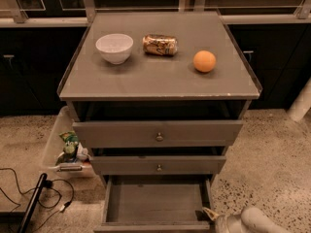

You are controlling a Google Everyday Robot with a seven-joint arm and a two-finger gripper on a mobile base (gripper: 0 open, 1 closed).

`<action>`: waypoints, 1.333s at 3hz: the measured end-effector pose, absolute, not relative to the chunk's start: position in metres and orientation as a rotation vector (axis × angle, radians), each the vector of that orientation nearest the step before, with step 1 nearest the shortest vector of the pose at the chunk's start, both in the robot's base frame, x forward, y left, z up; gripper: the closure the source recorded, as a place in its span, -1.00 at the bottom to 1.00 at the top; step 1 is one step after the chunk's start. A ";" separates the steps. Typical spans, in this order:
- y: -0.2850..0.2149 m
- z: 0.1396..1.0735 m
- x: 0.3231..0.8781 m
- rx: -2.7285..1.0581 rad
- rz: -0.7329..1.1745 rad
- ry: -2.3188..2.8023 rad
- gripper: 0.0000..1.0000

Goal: Open bottom drawer

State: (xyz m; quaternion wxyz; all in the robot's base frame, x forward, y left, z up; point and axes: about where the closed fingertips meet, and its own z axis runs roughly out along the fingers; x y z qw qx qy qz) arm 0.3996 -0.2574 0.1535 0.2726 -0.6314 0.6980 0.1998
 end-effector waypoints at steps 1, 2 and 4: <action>-0.257 0.153 0.400 -1.699 0.538 1.878 -1.00; -0.259 0.166 0.398 -1.710 0.512 1.889 -1.00; -0.253 0.244 0.404 -1.801 0.340 1.802 -1.00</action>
Offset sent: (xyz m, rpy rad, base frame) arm -0.0002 -0.0087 0.0337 -0.0632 -0.0208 -0.0115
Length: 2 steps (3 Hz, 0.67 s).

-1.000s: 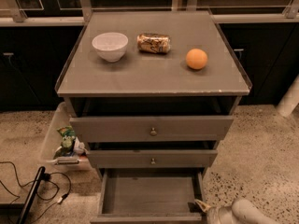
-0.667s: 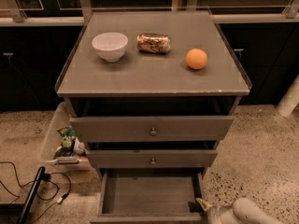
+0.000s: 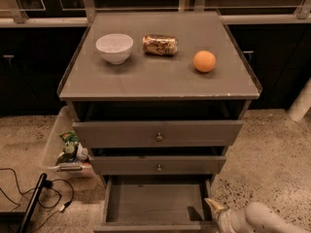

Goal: Open bottom drawer

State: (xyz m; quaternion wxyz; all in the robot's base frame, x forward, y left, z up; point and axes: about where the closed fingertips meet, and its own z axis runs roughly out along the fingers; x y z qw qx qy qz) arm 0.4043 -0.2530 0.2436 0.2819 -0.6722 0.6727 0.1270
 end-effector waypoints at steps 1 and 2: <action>-0.238 0.290 0.409 -1.857 0.261 1.712 -1.00; -0.224 0.327 0.415 -1.896 0.216 1.636 -1.00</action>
Offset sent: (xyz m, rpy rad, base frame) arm 0.0205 0.0430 0.1313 -0.0528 -0.2126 0.1540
